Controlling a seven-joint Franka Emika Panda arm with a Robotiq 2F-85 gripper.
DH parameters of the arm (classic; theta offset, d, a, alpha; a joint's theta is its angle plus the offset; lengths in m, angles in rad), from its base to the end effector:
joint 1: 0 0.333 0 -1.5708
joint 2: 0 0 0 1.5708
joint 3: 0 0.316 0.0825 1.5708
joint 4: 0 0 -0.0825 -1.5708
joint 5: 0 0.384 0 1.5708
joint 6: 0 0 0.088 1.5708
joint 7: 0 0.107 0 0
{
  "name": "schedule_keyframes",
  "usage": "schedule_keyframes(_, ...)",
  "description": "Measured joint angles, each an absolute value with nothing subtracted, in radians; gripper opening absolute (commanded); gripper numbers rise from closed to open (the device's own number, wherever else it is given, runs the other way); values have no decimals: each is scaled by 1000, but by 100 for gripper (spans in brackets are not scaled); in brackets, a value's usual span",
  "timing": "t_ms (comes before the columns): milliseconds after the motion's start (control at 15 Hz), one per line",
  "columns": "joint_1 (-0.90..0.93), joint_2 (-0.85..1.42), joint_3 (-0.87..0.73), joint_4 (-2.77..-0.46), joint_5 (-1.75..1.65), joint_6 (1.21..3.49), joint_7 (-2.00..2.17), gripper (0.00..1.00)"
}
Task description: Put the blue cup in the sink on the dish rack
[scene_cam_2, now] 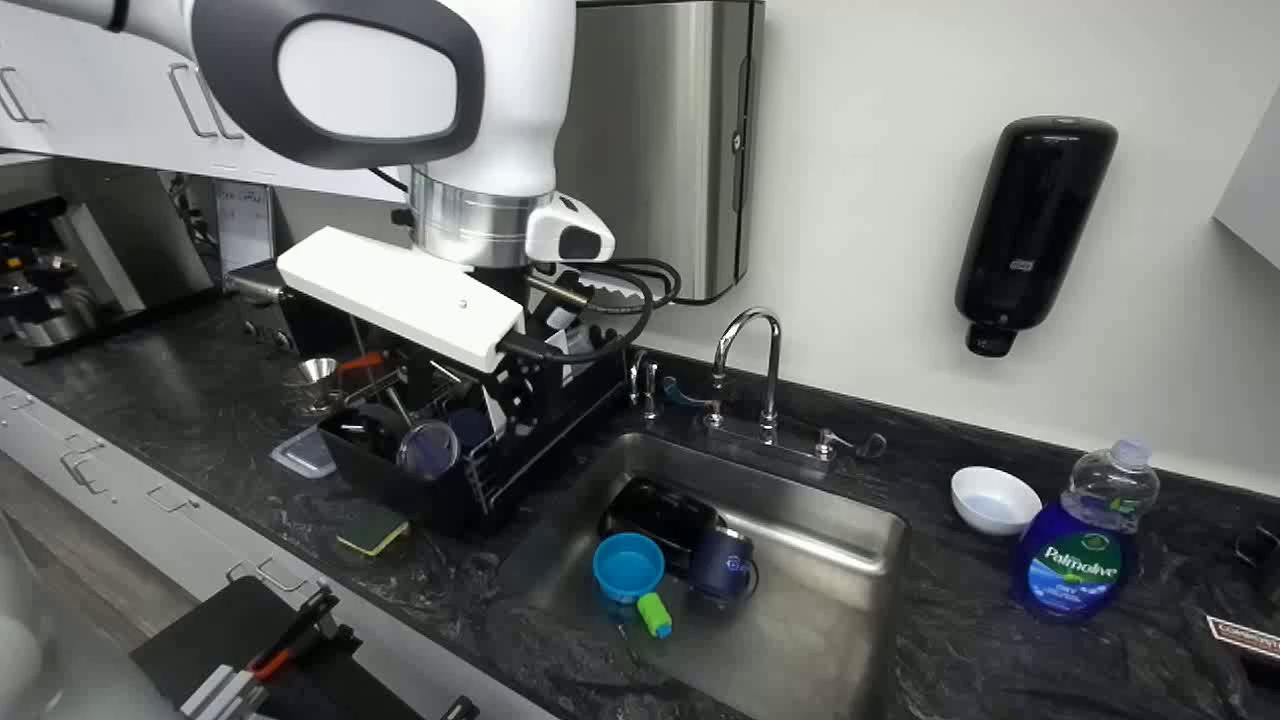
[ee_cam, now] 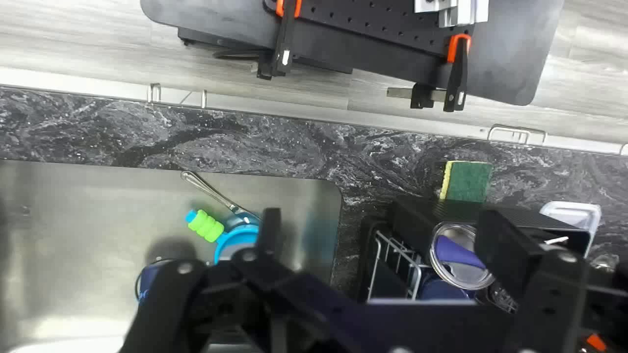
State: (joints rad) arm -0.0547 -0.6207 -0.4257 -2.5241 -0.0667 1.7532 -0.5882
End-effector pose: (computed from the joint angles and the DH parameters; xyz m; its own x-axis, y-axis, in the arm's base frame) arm 0.3072 -0.1715 0.4517 0.9725 0.2267 -0.0538 0.2065 -0.9455 -0.2516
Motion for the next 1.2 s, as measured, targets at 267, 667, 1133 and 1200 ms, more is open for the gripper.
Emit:
schedule_keyframes(267, -55, -621, -426, -2524, -67, 1753, -588, 100)
schedule_keyframes(667, -55, -621, -426, -2524, -67, 1753, -588, 100)
schedule_keyframes(1133, -55, -590, -408, -2527, -65, 1798, -578, 100)
schedule_keyframes(1200, -55, -567, -400, -2528, -65, 1830, -572, 100)
